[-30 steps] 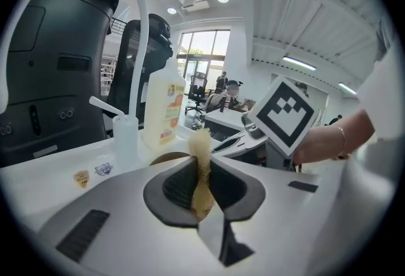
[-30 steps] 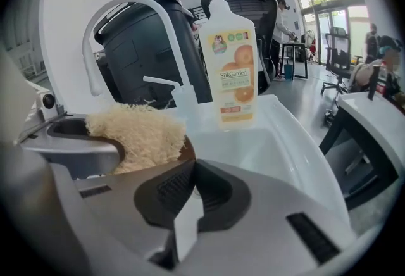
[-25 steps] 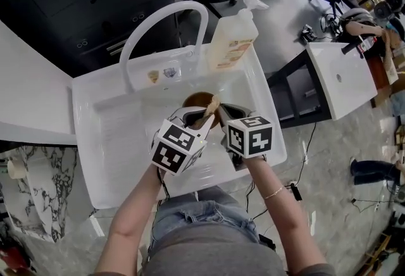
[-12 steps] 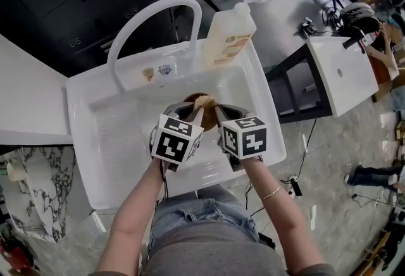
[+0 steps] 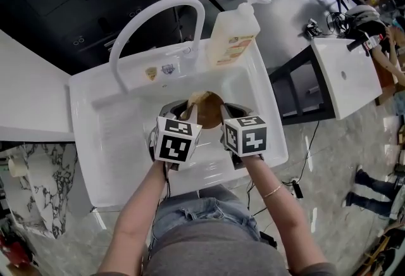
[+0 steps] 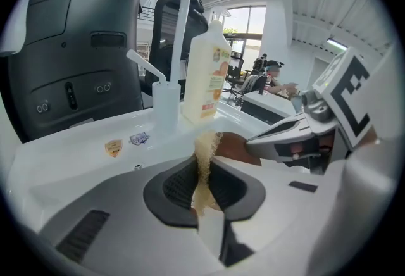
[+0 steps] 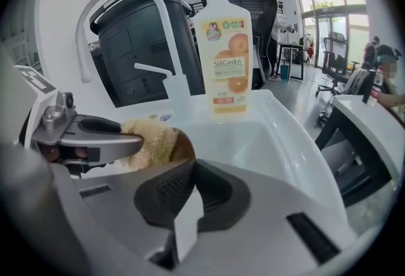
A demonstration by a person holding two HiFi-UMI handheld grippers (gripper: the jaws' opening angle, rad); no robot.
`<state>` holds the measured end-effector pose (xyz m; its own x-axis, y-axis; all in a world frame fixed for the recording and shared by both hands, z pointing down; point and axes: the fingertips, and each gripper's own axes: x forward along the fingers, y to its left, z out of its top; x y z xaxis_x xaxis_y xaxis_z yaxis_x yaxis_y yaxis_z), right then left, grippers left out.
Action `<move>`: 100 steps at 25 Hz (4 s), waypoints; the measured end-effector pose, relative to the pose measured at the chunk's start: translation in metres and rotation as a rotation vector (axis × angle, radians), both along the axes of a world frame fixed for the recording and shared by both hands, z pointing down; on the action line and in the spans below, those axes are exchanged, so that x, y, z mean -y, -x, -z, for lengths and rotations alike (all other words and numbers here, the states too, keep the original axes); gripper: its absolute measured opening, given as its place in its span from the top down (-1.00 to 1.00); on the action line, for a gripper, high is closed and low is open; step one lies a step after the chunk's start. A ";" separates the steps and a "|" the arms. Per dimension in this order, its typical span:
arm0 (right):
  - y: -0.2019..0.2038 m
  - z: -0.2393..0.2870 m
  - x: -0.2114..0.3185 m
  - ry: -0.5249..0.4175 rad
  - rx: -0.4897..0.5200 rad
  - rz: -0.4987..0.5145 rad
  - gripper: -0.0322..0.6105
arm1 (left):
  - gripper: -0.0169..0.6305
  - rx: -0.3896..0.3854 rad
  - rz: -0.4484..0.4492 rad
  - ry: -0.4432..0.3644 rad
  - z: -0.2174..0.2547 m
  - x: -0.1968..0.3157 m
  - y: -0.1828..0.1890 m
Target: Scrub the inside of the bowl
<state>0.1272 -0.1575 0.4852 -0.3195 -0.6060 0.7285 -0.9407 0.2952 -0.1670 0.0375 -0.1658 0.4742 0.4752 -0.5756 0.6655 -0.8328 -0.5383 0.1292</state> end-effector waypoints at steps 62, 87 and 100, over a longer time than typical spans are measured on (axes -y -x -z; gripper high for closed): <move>0.017 0.026 -0.013 -0.168 -0.038 0.022 0.86 | 0.80 0.013 0.024 0.041 0.009 -0.022 0.014; 0.012 0.041 -0.003 -0.232 0.029 -0.083 0.85 | 0.80 -0.371 0.038 0.155 0.035 -0.041 -0.026; 0.002 0.038 -0.004 -0.226 0.019 -0.105 0.85 | 0.80 -0.247 0.059 0.216 -0.002 -0.046 -0.005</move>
<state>0.1257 -0.1531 0.4471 -0.2591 -0.7832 0.5652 -0.9654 0.2282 -0.1262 0.0421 -0.1201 0.4765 0.6079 -0.4652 0.6434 -0.7907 -0.4287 0.4371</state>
